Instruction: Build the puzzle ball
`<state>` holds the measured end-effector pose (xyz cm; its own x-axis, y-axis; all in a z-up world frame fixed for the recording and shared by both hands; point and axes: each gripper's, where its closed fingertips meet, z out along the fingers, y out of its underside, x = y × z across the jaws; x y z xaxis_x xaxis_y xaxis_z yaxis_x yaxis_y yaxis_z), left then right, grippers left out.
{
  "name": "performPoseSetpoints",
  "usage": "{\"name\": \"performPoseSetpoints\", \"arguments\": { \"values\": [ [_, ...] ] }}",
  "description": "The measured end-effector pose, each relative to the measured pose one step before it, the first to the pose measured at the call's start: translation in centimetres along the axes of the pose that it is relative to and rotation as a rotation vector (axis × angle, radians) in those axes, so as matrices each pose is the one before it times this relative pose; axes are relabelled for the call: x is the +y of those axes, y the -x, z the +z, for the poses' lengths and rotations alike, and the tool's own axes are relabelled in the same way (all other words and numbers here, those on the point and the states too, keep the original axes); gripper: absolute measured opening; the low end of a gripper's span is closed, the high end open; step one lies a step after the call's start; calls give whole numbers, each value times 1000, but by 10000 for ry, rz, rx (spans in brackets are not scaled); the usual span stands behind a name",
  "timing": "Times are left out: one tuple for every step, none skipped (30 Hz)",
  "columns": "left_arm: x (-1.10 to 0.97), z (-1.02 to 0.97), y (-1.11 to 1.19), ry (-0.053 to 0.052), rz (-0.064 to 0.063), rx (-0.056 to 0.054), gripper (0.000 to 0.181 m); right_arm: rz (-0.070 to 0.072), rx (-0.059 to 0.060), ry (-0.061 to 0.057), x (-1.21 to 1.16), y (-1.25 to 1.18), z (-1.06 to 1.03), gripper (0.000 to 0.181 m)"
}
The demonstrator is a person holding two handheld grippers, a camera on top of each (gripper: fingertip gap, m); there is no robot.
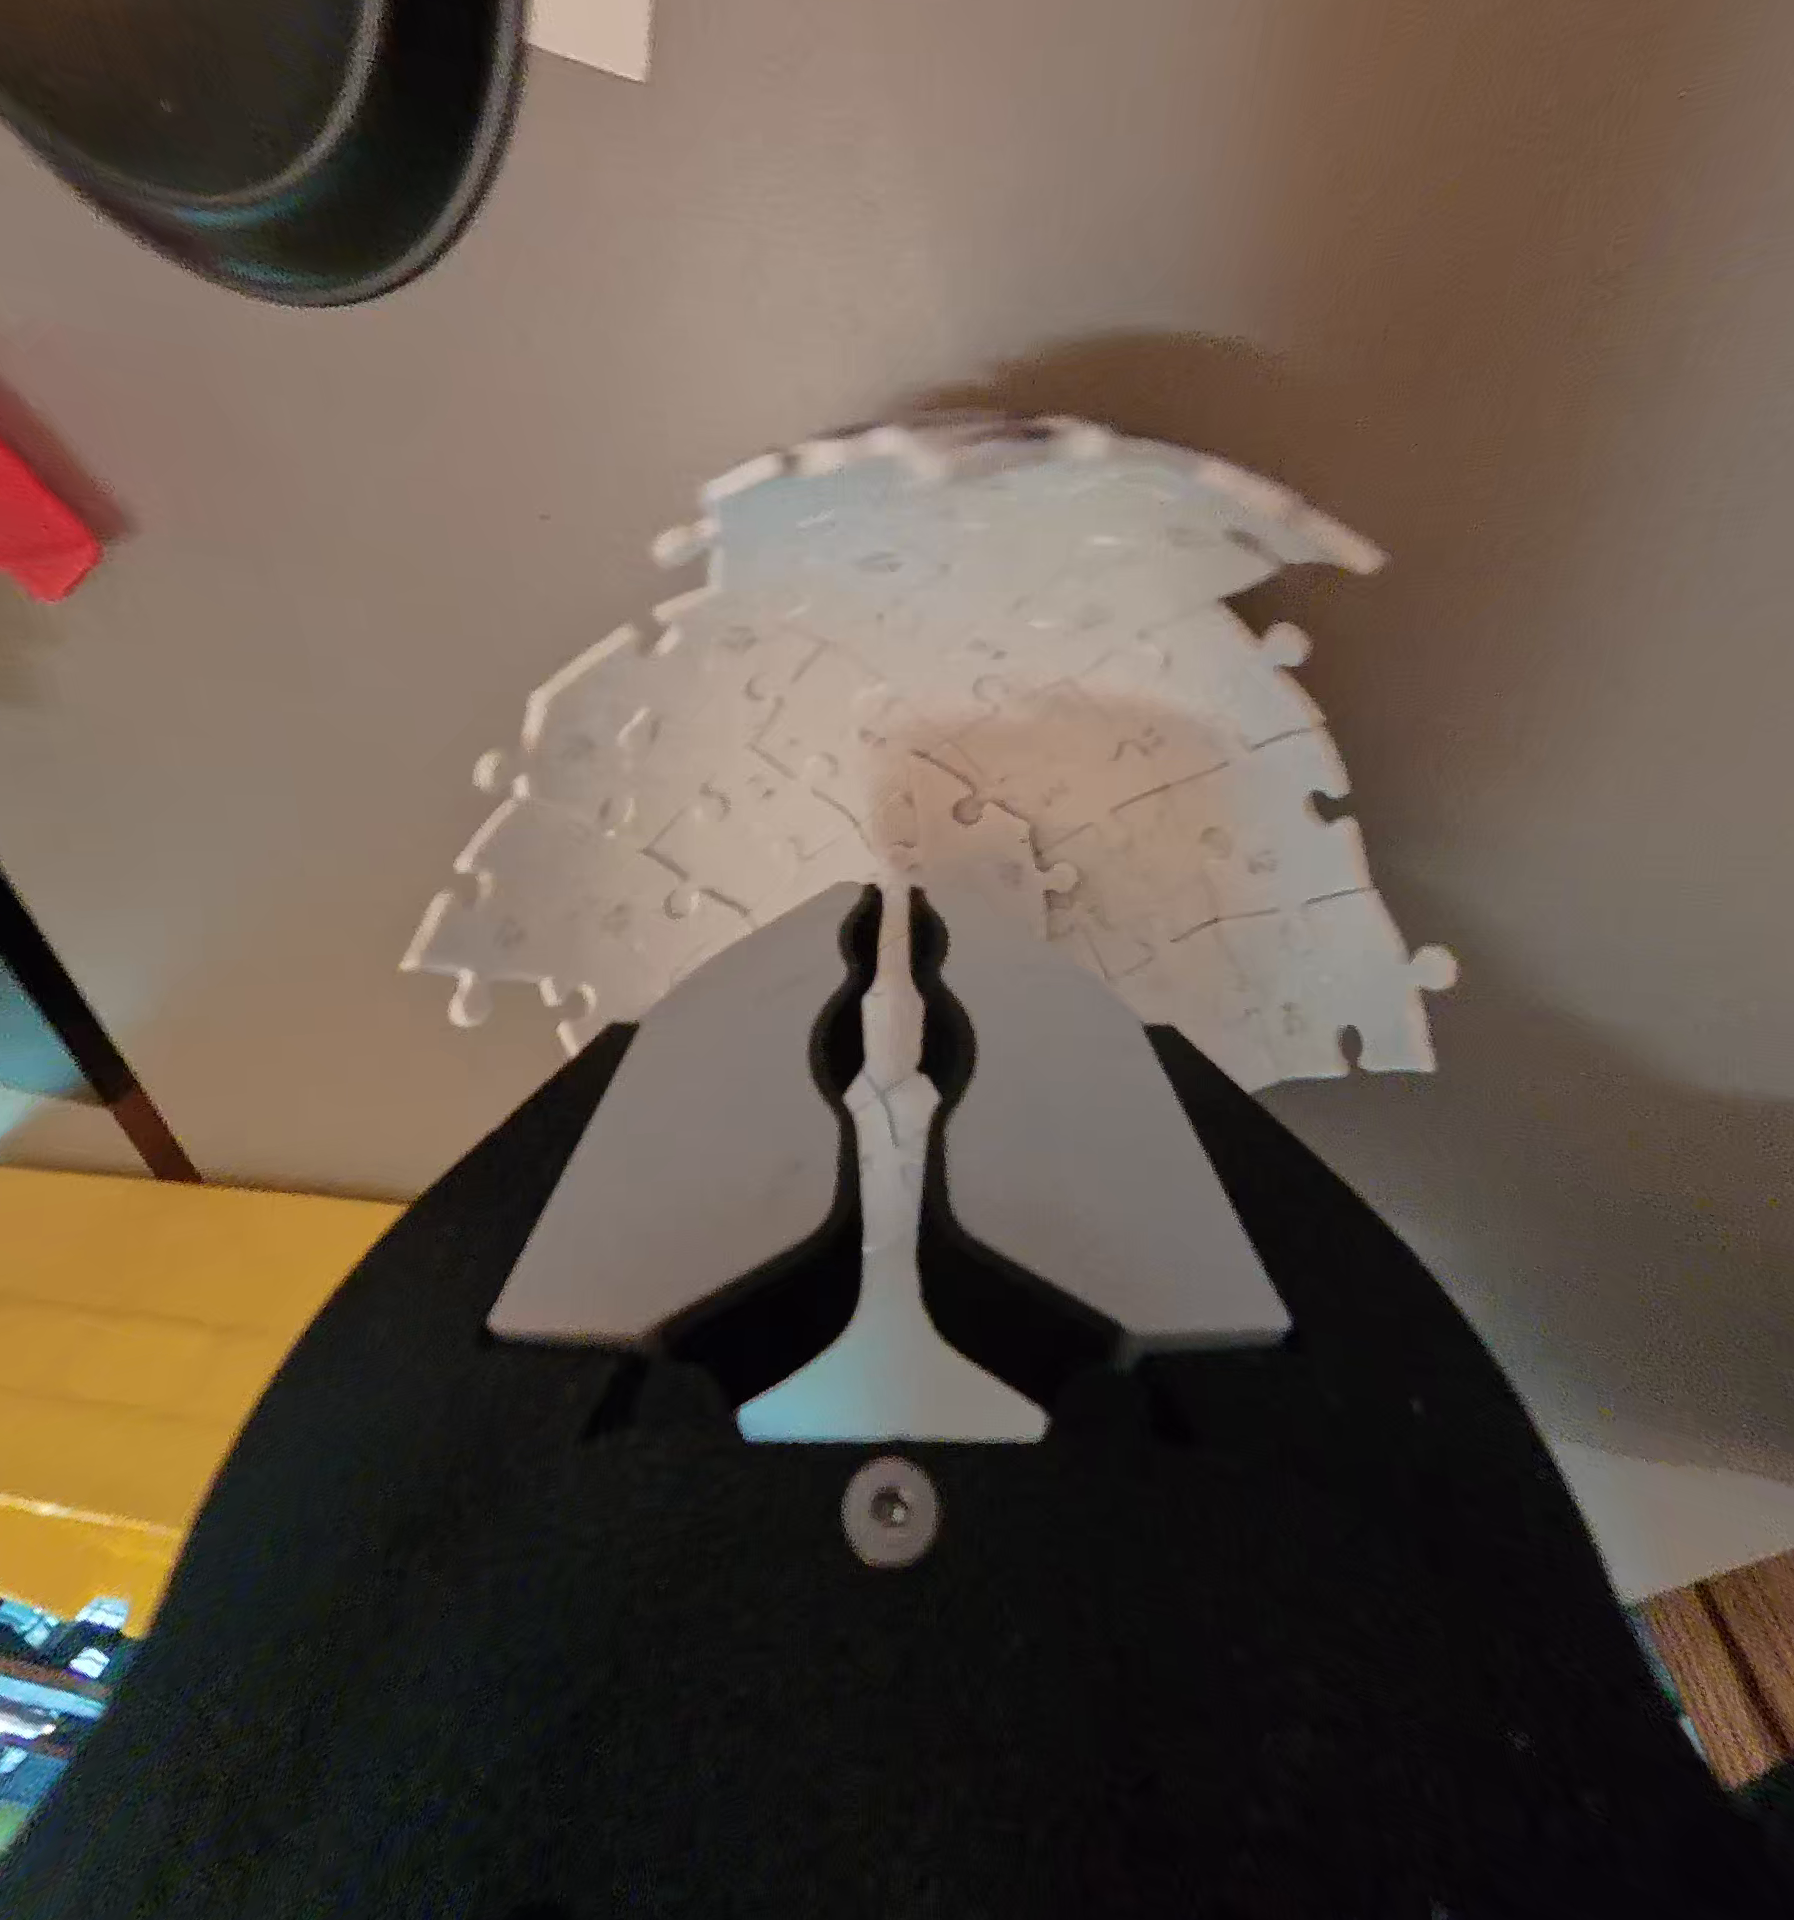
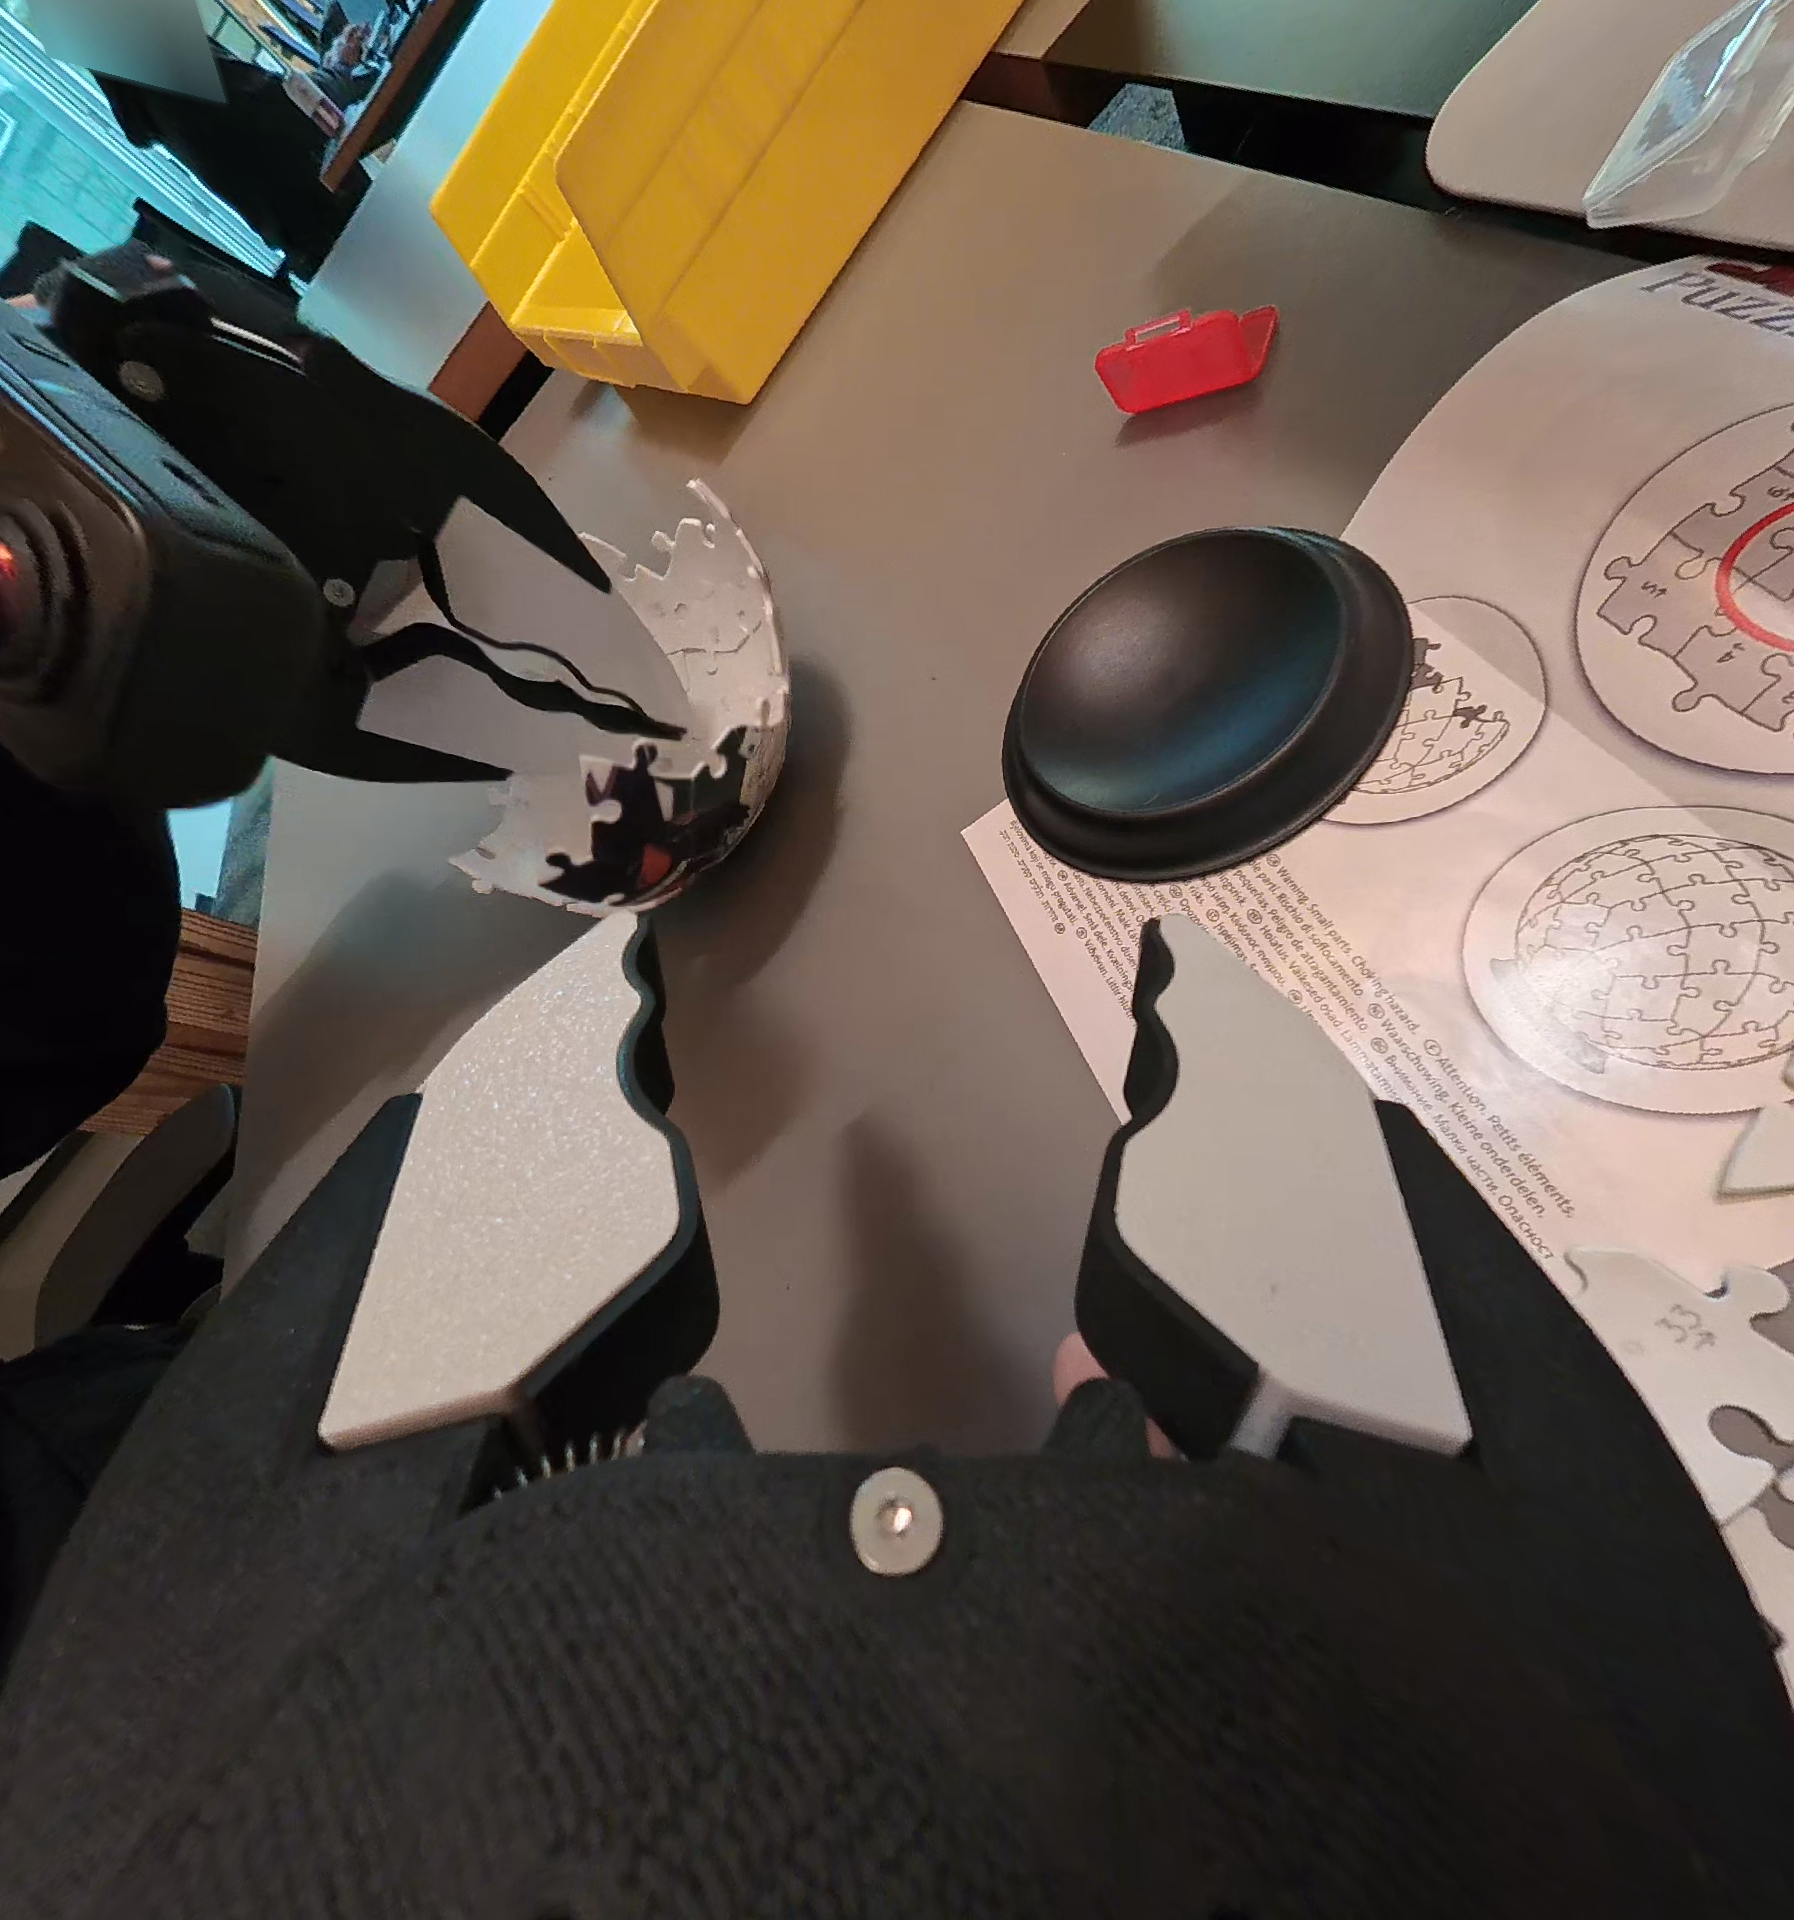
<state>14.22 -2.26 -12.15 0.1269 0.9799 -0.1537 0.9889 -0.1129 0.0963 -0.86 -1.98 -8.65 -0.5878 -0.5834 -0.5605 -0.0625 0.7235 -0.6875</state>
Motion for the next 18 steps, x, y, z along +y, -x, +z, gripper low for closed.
{"name": "performPoseSetpoints", "arguments": {
  "values": [
    [39,-276,316,-125,-201,-228,9,0,-12,9,11,21,2,87],
    [95,-381,522,-118,-263,-370,12,-9,-19,21,12,36,8,87],
    [-13,-530,806,-233,-297,-587,17,-29,-26,8,-4,65,-7,86],
    [-225,-694,1092,-424,-362,-769,20,-35,-53,-20,-69,118,-6,86],
    [-307,-795,1077,-541,-523,-702,20,-32,-73,-34,-94,170,0,85],
    [-378,-866,1021,-614,-711,-560,22,-33,-95,-35,-110,231,-24,84],
    [-494,-887,1078,-724,-890,-520,27,-40,-95,-52,-146,255,-19,83],
    [-531,-889,989,-783,-961,-393,33,-54,-71,-83,-211,279,-15,83],
    [-482,-806,870,-782,-897,-280,39,-86,-99,-106,-266,360,17,83],
    [-339,-665,790,-738,-729,-230,44,-113,-148,-111,-296,506,77,83],
    [37,-406,504,-525,-501,-44,50,-120,-145,-83,-275,536,120,83],
    [532,-159,207,-168,-279,152,56,-126,-82,-42,-215,467,158,83],
    [846,82,117,111,-174,217,66,-141,-15,16,-120,379,197,83],
    [911,279,-33,198,-144,382,65,-176,8,80,-8,312,228,83],
    [766,395,-217,106,-180,562,64,-203,11,107,23,268,243,83],
    [572,349,1,-30,-326,485,64,-202,53,70,-29,163,239,83],
    [547,199,182,-4,-441,408,63,-90,129,59,11,14,235,83],
    [621,53,286,137,-481,360,61,37,113,36,72,-58,294,83]
  ]
}}
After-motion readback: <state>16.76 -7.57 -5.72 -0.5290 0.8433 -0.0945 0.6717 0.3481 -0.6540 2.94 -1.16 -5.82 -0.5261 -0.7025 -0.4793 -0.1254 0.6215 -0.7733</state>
